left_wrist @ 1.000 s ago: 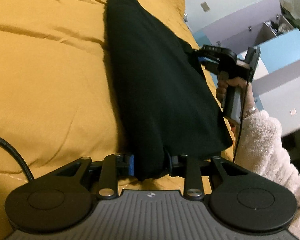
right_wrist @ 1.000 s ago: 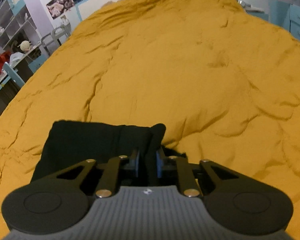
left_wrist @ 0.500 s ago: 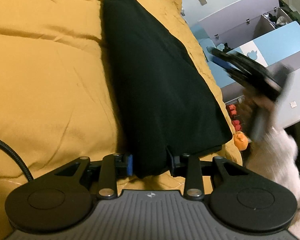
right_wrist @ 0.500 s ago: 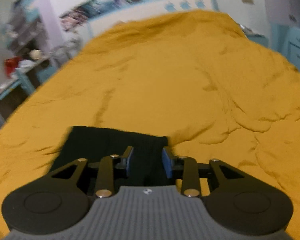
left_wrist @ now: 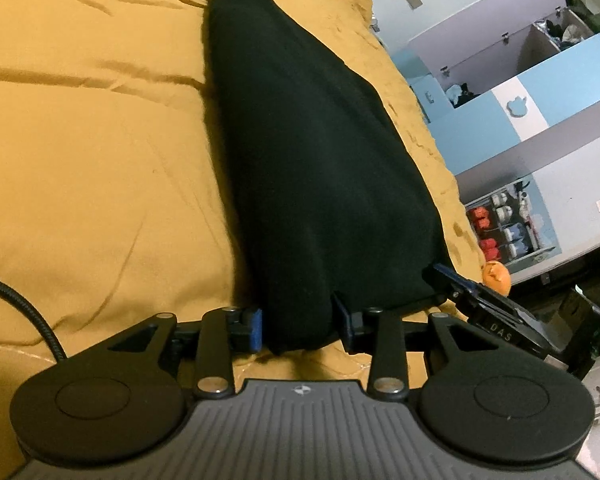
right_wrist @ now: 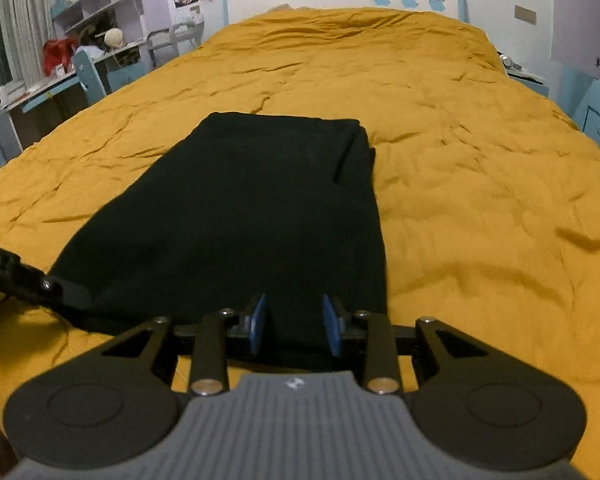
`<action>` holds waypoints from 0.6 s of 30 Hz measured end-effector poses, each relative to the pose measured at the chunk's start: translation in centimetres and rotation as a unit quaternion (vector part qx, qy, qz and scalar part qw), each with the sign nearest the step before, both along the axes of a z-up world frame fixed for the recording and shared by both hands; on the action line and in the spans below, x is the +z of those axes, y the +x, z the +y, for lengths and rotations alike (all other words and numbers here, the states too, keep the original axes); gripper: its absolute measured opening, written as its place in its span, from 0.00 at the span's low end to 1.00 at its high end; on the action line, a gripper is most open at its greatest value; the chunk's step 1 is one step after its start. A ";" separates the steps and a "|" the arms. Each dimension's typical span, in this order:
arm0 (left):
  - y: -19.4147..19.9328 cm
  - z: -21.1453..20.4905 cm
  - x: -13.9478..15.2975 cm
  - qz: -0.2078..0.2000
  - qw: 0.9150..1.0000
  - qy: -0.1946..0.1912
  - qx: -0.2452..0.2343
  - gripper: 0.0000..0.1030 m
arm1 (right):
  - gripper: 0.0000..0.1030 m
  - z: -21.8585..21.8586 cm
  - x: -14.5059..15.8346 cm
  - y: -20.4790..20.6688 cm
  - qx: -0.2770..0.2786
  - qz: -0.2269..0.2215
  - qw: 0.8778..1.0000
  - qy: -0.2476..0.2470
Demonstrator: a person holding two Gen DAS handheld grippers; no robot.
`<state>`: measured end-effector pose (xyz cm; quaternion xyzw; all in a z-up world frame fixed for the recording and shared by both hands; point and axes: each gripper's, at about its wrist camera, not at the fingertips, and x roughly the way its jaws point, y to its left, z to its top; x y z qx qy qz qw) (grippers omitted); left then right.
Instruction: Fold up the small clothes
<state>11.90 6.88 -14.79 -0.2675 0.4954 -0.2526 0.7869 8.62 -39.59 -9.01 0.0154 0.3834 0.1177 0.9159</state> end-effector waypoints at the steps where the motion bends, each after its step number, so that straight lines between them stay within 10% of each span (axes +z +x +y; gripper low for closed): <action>1: 0.0 -0.2 0.2 0.000 1.000 0.007 -0.002 0.43 | 0.25 0.2 0.1 -0.1 -0.001 -0.002 1.000 -0.001; 11: -0.6 -0.7 3.8 -0.026 0.997 0.072 0.001 0.58 | 0.63 -1.7 5.5 -1.5 -0.003 -0.060 0.995 0.085; 18: -0.5 1.9 5.2 -0.040 0.998 0.053 0.018 0.66 | 0.74 -7.9 5.9 5.0 -0.023 0.001 0.972 0.234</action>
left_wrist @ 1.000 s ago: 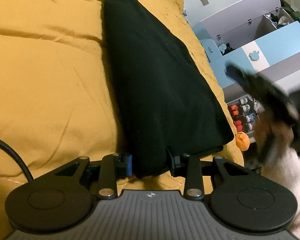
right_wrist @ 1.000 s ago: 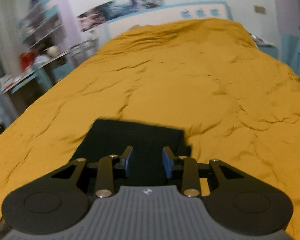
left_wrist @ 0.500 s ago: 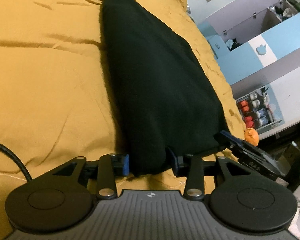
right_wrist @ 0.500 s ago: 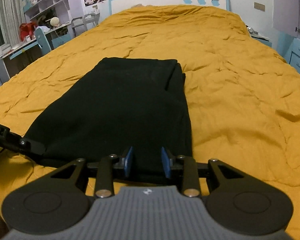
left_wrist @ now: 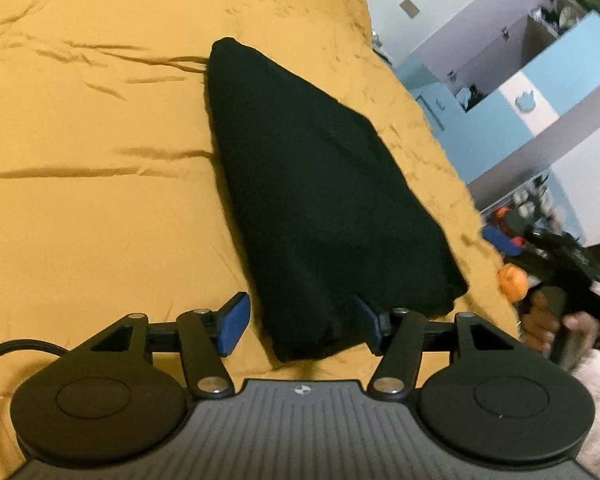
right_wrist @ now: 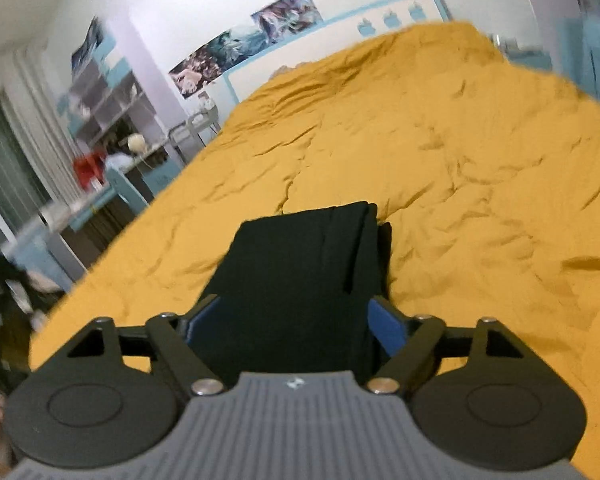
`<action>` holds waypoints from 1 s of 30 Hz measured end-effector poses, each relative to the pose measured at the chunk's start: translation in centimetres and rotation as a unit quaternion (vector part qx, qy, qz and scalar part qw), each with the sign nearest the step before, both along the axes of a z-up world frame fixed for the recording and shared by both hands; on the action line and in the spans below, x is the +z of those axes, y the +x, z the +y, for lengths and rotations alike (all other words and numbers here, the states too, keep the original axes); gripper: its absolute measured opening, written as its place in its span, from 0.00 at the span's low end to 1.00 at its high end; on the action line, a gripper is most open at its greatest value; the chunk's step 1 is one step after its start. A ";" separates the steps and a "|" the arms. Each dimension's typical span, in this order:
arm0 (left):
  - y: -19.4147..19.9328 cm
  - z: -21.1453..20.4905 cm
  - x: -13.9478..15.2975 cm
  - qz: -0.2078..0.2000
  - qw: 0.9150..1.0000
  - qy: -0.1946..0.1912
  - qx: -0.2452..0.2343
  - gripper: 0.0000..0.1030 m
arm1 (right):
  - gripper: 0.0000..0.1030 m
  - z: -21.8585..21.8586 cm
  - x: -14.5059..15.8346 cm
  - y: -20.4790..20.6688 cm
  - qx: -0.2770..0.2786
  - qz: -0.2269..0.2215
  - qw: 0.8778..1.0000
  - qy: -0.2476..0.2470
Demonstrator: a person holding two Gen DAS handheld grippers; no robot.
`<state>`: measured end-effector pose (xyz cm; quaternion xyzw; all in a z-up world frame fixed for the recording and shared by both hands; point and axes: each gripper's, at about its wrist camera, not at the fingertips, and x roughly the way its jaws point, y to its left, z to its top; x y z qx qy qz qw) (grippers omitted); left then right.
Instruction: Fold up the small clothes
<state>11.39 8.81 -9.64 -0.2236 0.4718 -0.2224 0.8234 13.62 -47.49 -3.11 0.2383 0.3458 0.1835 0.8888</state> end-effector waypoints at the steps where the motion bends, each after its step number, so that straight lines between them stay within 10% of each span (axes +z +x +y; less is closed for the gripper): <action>1: 0.3 0.4 -0.3 0.007 1.000 -0.019 0.004 0.66 | 0.74 -0.9 -0.4 1.1 -0.003 0.015 1.000 0.023; 5: 1.7 2.1 -2.4 0.053 0.991 -0.120 0.023 0.66 | 0.74 -3.7 -3.2 6.4 -0.022 0.067 0.994 0.080; 30: 7.2 -2.1 -8.3 0.157 0.967 -0.201 -0.015 0.80 | 0.81 0.4 -14.7 25.3 0.062 0.154 0.965 0.203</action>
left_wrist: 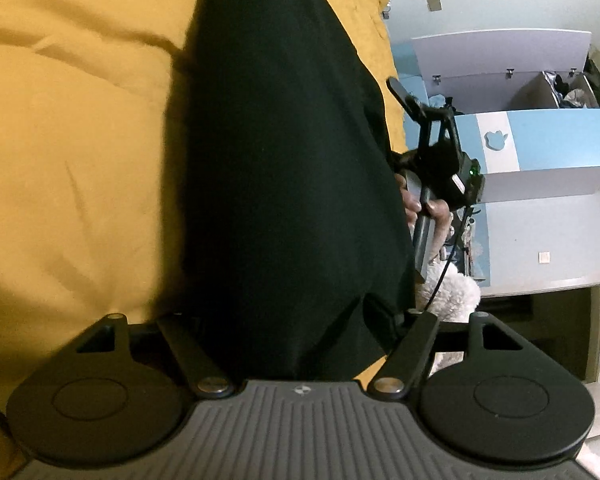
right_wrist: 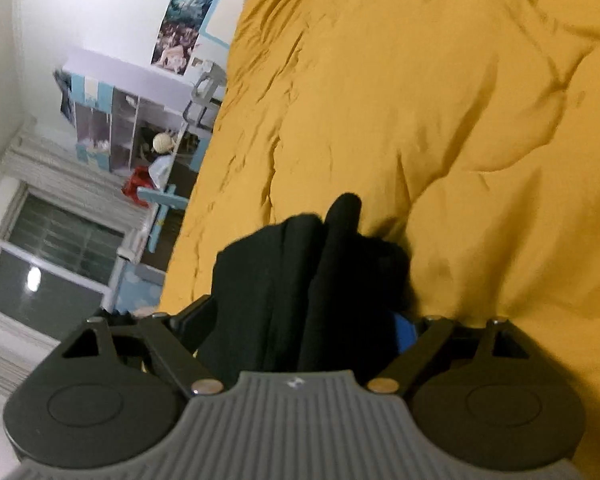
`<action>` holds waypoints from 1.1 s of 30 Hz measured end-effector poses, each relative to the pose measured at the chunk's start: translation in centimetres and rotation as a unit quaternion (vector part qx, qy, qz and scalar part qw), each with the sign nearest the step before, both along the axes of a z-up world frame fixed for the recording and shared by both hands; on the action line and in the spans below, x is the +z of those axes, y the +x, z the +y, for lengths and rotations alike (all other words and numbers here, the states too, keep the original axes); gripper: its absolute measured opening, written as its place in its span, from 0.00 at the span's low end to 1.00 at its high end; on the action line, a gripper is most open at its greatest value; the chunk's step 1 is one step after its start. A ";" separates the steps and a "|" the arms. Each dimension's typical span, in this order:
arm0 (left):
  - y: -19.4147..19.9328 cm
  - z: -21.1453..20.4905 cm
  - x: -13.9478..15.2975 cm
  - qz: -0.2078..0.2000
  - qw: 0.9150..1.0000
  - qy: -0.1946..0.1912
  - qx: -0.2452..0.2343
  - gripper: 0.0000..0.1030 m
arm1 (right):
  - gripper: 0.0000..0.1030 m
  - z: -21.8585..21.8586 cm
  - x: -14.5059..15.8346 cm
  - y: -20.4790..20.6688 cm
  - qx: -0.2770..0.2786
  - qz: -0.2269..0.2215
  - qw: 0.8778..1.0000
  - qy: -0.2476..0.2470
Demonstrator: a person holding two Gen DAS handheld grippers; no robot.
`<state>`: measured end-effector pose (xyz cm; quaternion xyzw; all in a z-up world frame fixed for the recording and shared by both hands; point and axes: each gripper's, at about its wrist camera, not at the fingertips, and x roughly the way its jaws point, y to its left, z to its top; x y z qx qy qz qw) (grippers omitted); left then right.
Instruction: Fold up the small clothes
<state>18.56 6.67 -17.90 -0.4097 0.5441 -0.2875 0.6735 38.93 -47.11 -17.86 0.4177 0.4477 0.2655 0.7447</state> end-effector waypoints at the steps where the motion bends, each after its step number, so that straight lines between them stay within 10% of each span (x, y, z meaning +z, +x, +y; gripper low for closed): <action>1: -0.1 -0.1 0.0 -0.001 1.000 0.001 0.000 0.80 | 0.81 0.1 -0.2 0.2 -0.001 0.001 1.000 0.000; 4: -0.7 -0.2 0.7 -0.008 1.000 0.007 0.004 0.79 | 0.77 0.3 -0.1 0.0 -0.005 -0.004 1.000 -0.014; 6: -1.0 -0.5 1.3 -0.010 0.999 0.029 0.015 0.58 | 0.69 0.9 0.4 -0.1 0.001 -0.008 0.999 -0.046; 8: -0.9 -0.8 1.7 -0.013 0.999 0.046 0.023 0.50 | 0.37 1.4 0.9 -0.3 0.004 -0.008 0.995 -0.096; 11: -1.3 -1.0 2.2 -0.023 0.998 0.050 0.036 0.41 | 0.30 1.3 1.1 -0.3 -0.004 -0.003 0.995 -0.100; 33: -1.7 0.2 6.0 -0.162 0.982 -0.006 0.100 0.27 | 0.25 13.5 19.0 -1.8 0.040 -0.161 0.981 -0.100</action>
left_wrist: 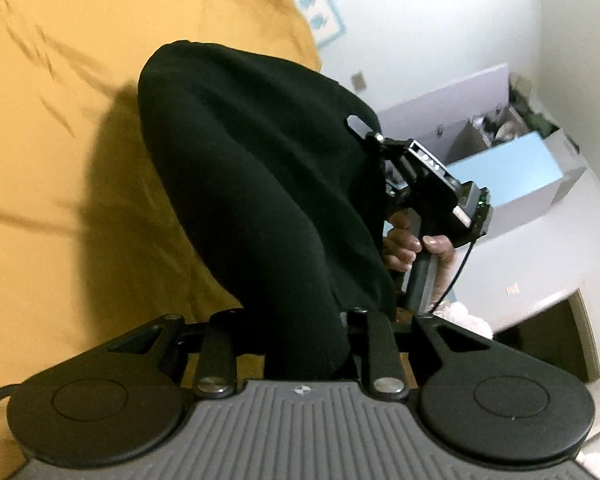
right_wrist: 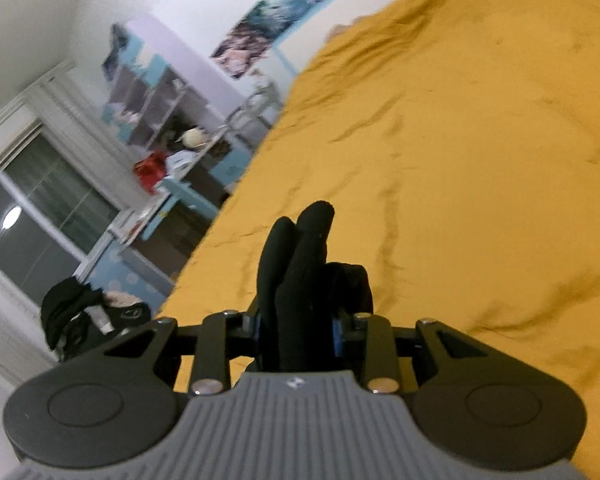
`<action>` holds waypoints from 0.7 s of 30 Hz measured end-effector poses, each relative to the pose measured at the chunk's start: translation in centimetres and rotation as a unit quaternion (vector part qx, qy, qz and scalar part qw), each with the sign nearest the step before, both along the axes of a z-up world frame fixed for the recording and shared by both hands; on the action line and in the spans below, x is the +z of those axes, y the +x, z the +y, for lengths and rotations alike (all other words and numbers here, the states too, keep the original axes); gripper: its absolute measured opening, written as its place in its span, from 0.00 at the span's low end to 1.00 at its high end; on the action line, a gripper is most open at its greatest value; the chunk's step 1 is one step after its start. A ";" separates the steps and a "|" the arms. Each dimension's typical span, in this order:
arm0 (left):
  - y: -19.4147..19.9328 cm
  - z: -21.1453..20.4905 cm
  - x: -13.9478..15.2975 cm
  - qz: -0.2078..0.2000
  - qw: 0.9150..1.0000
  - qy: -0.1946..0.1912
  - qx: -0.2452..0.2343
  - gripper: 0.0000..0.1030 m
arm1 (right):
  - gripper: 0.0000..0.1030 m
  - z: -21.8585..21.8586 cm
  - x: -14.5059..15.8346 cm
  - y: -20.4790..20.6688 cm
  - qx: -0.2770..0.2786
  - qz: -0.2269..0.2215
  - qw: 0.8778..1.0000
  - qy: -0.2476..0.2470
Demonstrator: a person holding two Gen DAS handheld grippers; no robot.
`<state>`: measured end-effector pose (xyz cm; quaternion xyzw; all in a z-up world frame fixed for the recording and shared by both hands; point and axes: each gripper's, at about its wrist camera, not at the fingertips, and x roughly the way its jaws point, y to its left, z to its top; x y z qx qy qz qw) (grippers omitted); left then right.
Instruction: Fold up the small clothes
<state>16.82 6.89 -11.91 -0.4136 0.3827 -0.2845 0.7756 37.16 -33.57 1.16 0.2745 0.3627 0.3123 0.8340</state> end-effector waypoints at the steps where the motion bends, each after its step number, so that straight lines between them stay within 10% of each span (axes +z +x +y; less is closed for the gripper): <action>1: -0.2 0.6 0.5 -0.009 1.000 0.005 0.012 0.27 | 0.25 1.8 0.5 0.5 0.013 -0.006 1.000 0.009; 7: -1.1 3.2 0.5 -0.031 0.994 0.036 0.096 0.27 | 0.25 13.6 -0.3 5.1 0.085 -0.009 0.995 0.059; 13: -1.6 7.8 -7.2 0.067 0.985 0.040 0.151 0.27 | 0.25 24.6 -9.2 10.0 0.129 0.073 0.989 0.014; 21: -2.4 8.7 -12.7 0.088 0.987 0.025 0.132 0.25 | 0.30 23.9 -14.9 11.9 0.048 0.162 0.985 0.036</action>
